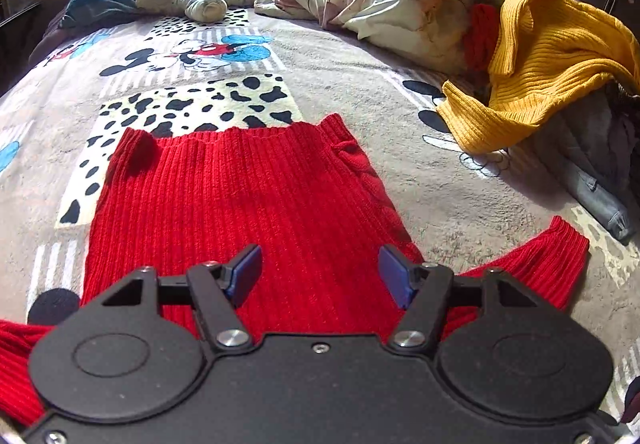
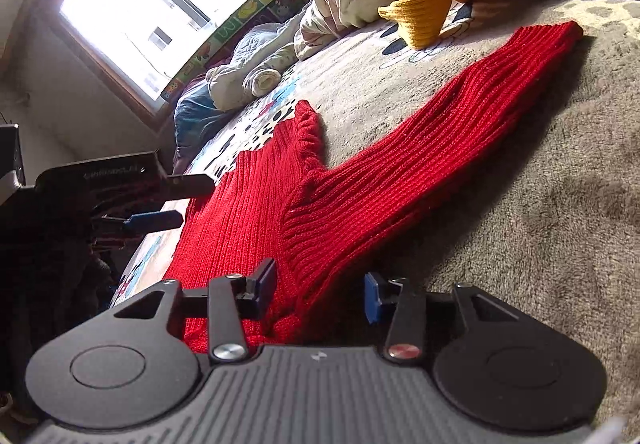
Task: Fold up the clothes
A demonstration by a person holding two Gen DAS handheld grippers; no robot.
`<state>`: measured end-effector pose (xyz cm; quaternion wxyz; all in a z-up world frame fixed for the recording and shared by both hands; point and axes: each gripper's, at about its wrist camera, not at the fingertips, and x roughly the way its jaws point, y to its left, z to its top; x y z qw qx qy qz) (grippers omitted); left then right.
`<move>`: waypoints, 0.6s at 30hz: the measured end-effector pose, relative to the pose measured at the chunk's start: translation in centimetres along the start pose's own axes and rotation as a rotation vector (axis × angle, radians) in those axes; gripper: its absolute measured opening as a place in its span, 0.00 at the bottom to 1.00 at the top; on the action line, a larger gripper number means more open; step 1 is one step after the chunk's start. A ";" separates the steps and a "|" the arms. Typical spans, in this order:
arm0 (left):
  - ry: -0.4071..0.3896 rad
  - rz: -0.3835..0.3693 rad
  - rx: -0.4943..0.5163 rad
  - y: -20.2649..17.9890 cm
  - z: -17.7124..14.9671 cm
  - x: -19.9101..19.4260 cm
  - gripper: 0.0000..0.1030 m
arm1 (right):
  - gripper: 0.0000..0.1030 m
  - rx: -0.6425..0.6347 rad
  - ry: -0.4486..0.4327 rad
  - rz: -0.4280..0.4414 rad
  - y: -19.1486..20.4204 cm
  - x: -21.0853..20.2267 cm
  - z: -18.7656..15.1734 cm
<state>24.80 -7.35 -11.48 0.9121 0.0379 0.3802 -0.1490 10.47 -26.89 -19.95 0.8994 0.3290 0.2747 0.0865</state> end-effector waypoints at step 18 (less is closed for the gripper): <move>0.098 -0.018 0.022 -1.8 4.4 9.5 0.10 | 0.17 -0.324 -0.078 0.008 3.8 -0.2 0.0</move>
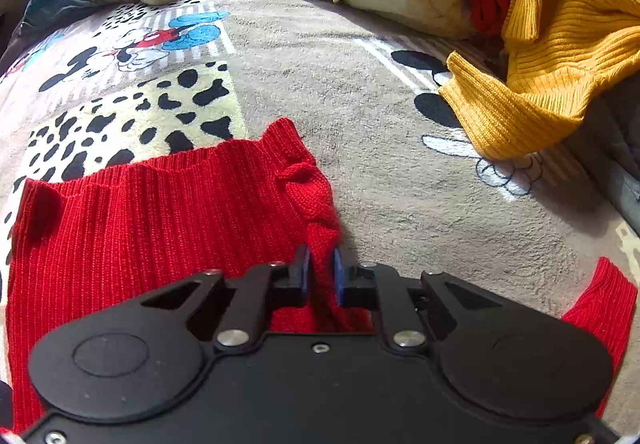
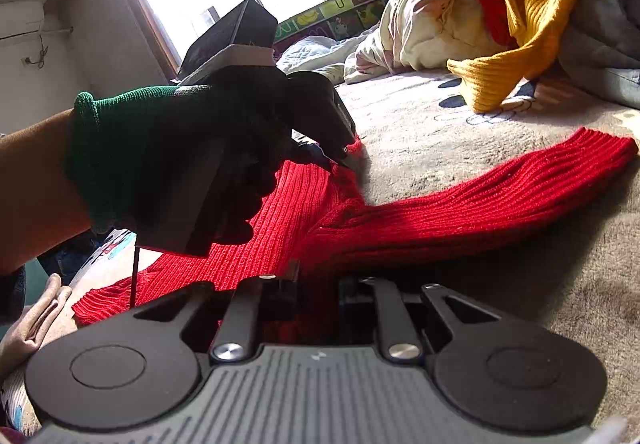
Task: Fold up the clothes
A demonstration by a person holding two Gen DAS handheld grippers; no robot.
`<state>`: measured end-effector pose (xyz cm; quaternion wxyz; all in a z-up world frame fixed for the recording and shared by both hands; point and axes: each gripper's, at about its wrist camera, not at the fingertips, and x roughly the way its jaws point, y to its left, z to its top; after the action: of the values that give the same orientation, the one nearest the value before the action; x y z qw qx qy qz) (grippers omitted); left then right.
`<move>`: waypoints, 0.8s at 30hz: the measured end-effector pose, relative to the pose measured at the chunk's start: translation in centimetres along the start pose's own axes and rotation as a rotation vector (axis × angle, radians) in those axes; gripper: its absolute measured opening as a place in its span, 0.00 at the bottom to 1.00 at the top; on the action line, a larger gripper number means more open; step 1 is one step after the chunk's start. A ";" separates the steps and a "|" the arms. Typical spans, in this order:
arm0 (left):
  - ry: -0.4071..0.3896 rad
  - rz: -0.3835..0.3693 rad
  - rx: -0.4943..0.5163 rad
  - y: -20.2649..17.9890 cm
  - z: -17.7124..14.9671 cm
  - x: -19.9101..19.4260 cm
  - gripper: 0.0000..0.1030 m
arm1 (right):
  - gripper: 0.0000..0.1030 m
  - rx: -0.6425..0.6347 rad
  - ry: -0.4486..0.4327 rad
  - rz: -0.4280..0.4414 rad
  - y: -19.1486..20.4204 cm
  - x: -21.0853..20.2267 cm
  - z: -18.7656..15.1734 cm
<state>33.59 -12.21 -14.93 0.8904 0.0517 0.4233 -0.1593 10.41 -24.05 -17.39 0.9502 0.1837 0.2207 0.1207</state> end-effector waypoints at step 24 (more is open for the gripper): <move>-0.118 -0.066 -0.244 12.9 -4.3 -3.2 0.08 | 0.16 -0.524 0.058 0.129 9.9 2.2 -3.2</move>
<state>32.76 1.75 -15.78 0.9078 -0.0803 0.3877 -0.1384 9.39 -13.53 -16.88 0.9489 -0.0582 0.1970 0.2394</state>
